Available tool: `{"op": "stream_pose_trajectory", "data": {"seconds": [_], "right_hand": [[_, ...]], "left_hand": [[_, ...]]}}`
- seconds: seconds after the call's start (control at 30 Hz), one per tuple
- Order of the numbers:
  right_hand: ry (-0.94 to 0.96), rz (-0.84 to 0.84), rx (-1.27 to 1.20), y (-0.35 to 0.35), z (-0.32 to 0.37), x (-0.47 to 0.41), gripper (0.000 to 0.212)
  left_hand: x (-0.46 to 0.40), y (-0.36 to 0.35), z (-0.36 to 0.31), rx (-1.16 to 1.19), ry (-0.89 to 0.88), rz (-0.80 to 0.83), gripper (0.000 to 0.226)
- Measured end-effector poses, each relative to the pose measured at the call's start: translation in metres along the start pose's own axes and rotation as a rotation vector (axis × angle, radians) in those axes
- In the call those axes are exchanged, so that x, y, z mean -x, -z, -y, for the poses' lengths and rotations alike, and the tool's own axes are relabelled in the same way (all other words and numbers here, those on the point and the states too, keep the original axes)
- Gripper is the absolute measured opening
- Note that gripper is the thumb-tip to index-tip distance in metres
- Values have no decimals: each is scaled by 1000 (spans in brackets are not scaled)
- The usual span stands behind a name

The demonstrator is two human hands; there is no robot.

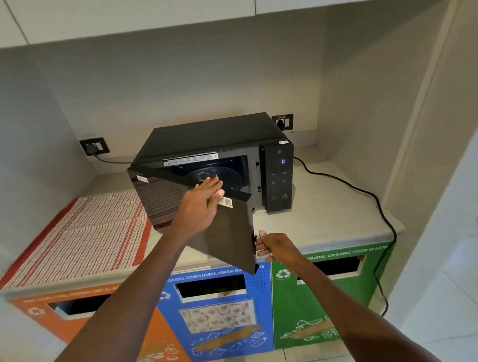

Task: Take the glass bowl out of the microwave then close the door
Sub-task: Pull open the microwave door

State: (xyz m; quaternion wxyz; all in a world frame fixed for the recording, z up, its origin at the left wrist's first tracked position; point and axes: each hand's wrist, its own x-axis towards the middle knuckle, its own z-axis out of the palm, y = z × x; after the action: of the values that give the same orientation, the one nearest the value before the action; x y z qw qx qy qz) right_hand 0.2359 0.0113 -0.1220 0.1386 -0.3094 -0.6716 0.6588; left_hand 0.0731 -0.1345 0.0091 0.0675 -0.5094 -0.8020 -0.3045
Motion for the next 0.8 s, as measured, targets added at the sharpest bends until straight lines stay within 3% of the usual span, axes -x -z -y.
{"op": "stream_pose_trajectory", "data": {"seconds": [0.17,0.3,0.43,0.67,0.8], "right_hand": [[84,-52,24,-13,-2,5,26],[158,130,93,-26,-4,12,12],[164,252,116,-43,-2,20,16],[97,477,171,-80,5,32,17],[81,515,192,-103,6,39,18]], "left_hand": [[22,21,7,101,21,3,38],[37,38,14,141,112,0,37],[50,58,16,177,156,-2,38],[63,80,13,-96,303,107,64],[72,89,16,-240,315,176,65]]}}
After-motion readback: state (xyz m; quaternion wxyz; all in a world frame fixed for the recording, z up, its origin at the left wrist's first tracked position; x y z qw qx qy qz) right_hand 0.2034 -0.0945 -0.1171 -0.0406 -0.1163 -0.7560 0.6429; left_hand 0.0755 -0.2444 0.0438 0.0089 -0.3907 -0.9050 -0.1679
